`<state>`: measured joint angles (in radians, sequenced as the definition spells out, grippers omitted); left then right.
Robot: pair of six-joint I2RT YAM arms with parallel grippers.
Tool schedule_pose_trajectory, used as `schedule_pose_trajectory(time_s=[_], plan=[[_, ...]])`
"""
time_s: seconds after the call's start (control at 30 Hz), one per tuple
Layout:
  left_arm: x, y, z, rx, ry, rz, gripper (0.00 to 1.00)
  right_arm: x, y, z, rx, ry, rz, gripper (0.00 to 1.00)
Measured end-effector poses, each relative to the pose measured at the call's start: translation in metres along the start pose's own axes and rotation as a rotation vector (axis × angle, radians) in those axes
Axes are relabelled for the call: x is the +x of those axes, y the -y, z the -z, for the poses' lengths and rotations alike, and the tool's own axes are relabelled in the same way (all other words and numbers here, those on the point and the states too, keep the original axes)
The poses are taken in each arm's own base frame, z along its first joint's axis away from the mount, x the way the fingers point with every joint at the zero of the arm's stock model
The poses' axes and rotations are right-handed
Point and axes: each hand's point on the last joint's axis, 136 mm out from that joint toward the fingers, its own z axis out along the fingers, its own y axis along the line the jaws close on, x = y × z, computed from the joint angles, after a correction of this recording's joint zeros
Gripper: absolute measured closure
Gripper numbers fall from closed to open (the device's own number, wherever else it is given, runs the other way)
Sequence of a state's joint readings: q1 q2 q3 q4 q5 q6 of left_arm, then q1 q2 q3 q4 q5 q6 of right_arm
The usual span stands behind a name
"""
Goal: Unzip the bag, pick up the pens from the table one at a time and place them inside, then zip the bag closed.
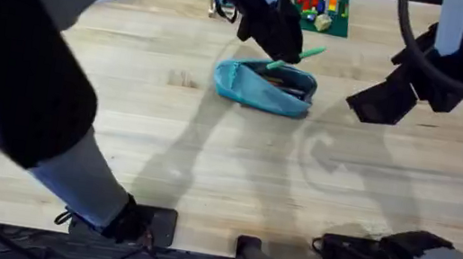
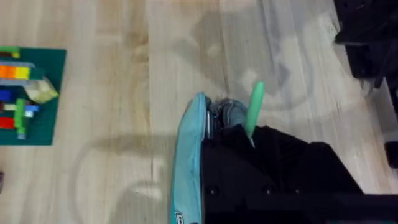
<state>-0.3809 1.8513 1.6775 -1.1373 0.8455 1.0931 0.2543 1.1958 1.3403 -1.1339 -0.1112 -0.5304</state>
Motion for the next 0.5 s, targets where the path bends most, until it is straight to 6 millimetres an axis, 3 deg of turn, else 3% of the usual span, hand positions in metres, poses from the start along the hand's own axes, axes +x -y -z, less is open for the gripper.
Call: schedule_pose_trajectory(time_s=[0.5], plan=[[0.038,-0.012,-0.03,0.063,-0.067,0.096,0.959,0.0,0.0,0.0,0.0,0.0,0.0,0.003]])
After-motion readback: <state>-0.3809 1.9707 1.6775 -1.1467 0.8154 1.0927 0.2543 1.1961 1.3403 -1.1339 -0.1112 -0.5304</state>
